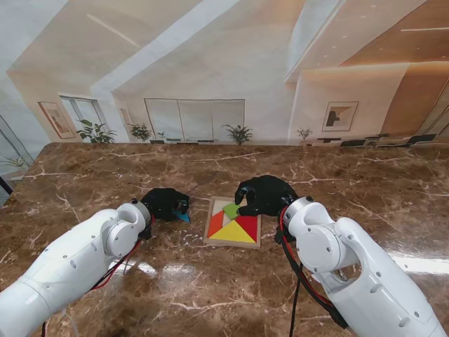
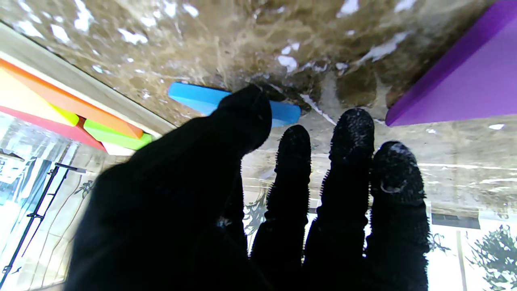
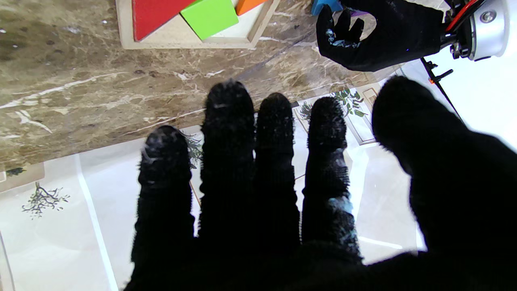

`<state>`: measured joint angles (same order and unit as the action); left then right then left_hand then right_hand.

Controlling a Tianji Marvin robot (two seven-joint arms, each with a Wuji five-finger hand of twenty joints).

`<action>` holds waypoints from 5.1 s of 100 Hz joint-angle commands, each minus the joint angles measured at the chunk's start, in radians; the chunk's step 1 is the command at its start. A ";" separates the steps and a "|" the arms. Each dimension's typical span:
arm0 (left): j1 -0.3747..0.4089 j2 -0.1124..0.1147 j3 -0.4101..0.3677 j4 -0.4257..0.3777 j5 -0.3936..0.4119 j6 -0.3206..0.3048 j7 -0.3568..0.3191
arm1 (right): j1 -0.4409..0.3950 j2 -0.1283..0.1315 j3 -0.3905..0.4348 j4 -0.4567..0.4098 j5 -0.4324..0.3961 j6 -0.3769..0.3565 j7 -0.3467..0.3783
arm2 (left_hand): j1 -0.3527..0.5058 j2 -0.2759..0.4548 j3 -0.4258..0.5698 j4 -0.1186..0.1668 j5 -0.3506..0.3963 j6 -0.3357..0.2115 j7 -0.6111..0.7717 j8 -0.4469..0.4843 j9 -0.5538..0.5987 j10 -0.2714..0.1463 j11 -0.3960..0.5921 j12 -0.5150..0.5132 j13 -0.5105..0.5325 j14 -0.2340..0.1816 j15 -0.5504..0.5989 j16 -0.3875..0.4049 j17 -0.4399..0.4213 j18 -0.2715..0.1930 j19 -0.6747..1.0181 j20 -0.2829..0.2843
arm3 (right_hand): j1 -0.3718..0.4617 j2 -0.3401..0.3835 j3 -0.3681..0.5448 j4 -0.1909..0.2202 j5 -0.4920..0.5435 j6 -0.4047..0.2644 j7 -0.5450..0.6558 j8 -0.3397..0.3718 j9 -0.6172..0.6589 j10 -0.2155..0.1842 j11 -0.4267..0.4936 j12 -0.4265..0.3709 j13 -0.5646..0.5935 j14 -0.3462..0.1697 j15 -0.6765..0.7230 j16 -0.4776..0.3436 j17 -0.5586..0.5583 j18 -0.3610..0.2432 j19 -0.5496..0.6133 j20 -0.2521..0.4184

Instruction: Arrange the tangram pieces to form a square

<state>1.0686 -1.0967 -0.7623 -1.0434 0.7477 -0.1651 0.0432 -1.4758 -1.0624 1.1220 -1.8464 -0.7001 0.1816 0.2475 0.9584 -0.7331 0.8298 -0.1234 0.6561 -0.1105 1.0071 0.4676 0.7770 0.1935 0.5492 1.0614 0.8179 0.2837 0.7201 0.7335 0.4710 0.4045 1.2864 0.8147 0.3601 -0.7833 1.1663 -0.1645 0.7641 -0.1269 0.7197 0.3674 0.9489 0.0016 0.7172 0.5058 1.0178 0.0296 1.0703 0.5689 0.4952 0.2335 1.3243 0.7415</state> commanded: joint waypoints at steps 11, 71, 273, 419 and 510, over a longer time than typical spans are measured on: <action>0.005 0.004 0.003 0.007 -0.006 0.001 -0.028 | -0.010 0.002 0.003 0.002 0.003 0.008 0.023 | -0.061 0.012 0.051 0.001 -0.051 0.025 -0.134 0.012 -0.076 0.009 0.028 -0.045 -0.017 -0.021 0.021 -0.053 -0.039 0.028 0.008 0.050 | -0.010 0.025 0.006 0.017 0.015 0.004 0.011 -0.012 0.006 0.002 0.004 -0.006 0.033 0.001 0.016 -0.007 0.003 0.014 0.037 -0.006; -0.033 -0.010 0.045 0.032 -0.005 0.016 0.011 | -0.011 0.003 0.005 0.002 0.005 0.011 0.029 | -0.142 0.056 0.058 0.034 -0.089 0.029 -0.273 -0.016 -0.238 0.015 -0.032 -0.307 -0.064 -0.043 0.129 -0.006 -0.075 -0.011 0.075 0.117 | -0.009 0.025 0.007 0.018 0.015 0.007 0.010 -0.013 0.009 0.002 0.005 -0.006 0.034 0.002 0.016 -0.006 0.002 0.014 0.038 -0.006; -0.004 -0.021 0.059 0.033 0.017 0.059 0.087 | -0.020 0.004 0.021 0.003 0.018 0.018 0.036 | 0.068 -0.026 -0.054 0.002 0.036 0.006 -0.016 0.009 0.216 -0.058 0.061 0.174 -0.124 0.008 -0.059 -0.079 -0.063 -0.035 0.119 0.105 | -0.014 0.037 0.004 0.019 0.008 0.007 0.009 -0.013 0.007 0.003 0.004 -0.006 0.034 0.003 0.016 -0.006 0.001 0.013 0.039 -0.005; 0.020 -0.047 0.039 0.047 -0.117 0.045 0.049 | -0.025 0.005 0.026 0.001 0.028 0.032 0.049 | 0.137 -0.040 0.008 0.016 0.136 0.021 0.050 0.021 0.174 -0.046 0.260 0.234 0.101 0.006 -0.075 0.087 0.110 -0.089 0.063 -0.013 | -0.028 0.078 0.000 0.026 0.003 0.008 0.012 -0.015 0.009 0.004 0.006 -0.008 0.038 0.002 0.019 -0.007 0.004 0.008 0.044 -0.007; 0.047 -0.058 -0.005 0.027 -0.173 0.029 0.055 | -0.026 0.007 0.025 0.001 0.031 0.035 0.057 | 0.141 -0.107 0.116 -0.007 0.218 0.035 0.066 0.058 0.220 -0.032 0.298 0.252 0.172 0.041 -0.038 0.212 0.188 -0.112 0.108 0.007 | -0.037 0.099 -0.003 0.029 0.005 0.008 0.013 -0.016 0.012 0.004 0.006 -0.009 0.041 0.000 0.018 -0.009 0.007 0.007 0.047 -0.011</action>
<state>1.1017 -1.1525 -0.7748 -1.0261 0.5752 -0.1337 0.1106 -1.4941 -1.0561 1.1473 -1.8488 -0.6742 0.2104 0.2875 1.0418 -0.7987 0.8827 -0.1248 0.8296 -0.1130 1.0295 0.4787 0.9689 0.1844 0.8497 1.3077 0.9455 0.2783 0.7007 0.9619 0.6511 0.3518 1.3501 0.8120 0.3598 -0.7128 1.1663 -0.1516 0.7642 -0.1259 0.7200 0.3572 0.9490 0.0035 0.7172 0.5046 1.0177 0.0299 1.0703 0.5651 0.4976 0.2345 1.3353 0.7397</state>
